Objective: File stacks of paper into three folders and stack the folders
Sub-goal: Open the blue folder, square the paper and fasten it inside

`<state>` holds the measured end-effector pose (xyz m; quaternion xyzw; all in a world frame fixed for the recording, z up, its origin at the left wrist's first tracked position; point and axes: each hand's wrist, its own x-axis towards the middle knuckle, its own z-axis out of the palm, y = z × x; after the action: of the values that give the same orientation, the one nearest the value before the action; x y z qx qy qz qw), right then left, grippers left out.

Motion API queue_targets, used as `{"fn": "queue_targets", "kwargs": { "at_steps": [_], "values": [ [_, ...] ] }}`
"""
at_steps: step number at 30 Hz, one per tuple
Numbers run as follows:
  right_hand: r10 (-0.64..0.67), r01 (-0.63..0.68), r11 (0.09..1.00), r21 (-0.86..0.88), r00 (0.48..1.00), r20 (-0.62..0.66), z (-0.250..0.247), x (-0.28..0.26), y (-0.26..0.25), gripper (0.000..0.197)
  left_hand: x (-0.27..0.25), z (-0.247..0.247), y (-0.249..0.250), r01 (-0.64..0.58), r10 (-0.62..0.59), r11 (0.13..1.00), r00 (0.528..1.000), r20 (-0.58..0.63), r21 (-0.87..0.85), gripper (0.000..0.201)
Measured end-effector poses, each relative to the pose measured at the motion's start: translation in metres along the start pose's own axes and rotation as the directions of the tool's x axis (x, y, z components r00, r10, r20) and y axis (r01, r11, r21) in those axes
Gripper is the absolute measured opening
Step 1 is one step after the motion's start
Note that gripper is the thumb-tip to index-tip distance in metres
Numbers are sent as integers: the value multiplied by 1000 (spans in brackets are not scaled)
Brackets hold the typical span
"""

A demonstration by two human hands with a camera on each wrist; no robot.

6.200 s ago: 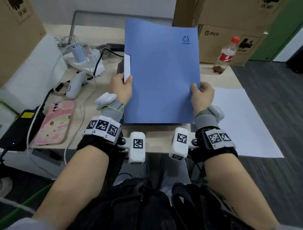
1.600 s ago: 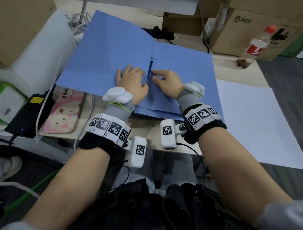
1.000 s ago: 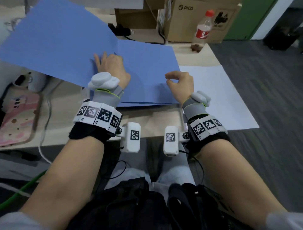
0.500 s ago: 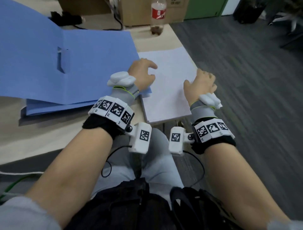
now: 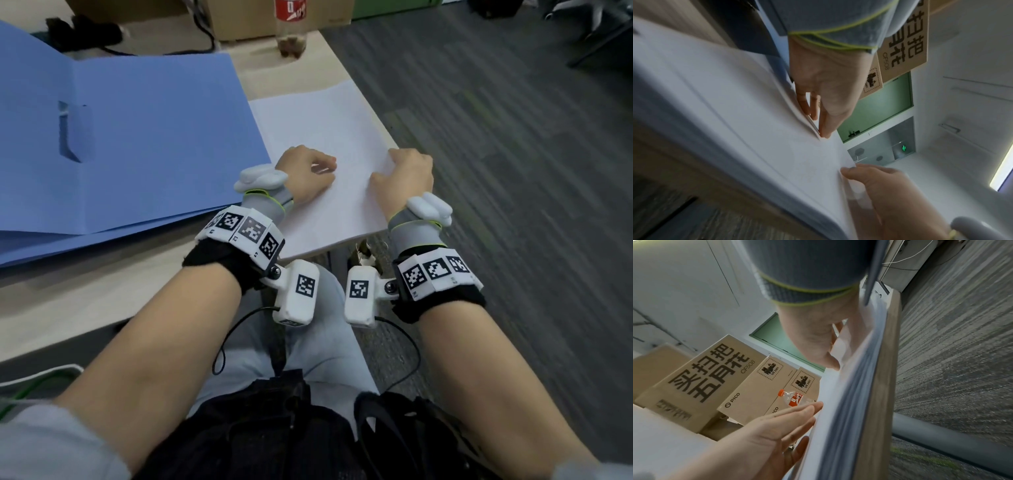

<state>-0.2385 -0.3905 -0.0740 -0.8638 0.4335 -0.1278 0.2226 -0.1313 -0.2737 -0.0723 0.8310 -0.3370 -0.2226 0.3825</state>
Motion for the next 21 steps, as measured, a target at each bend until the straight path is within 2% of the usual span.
{"fn": "queue_targets", "kwargs": {
  "at_steps": [2, 4, 7, 9, 15, 21],
  "values": [
    [-37, 40, 994, 102, 999, -29, -4, 0, -1, 35, 3, -2, -2, 22, -21, 999, 1000, 6, -27, 24],
    [-56, 65, 965, 253, 998, -43, -8, -2, -6, 30, 6, -3, -3, 65, -61, 985, 998, 28, -162, 29],
    [-64, 86, 910, 405, 996, -66, -10, -4, -11, 20, 8, -3, 4, 143, -120, 837, 990, 79, -528, 31],
    [-54, 68, 880, 470, 998, -44, -10, -3, -10, 18, 10, -3, 8, 164, -140, 771, 986, 87, -615, 31],
    [-58, 42, 802, 596, 998, 8, -7, -4, -7, 17, 13, 6, 16, 143, -135, 797, 989, 58, -586, 12],
    [-54, 22, 771, 636, 998, 30, -8, -4, -4, 16, 14, 10, 20, 137, -165, 808, 986, 3, -574, 20]
  ]
}}
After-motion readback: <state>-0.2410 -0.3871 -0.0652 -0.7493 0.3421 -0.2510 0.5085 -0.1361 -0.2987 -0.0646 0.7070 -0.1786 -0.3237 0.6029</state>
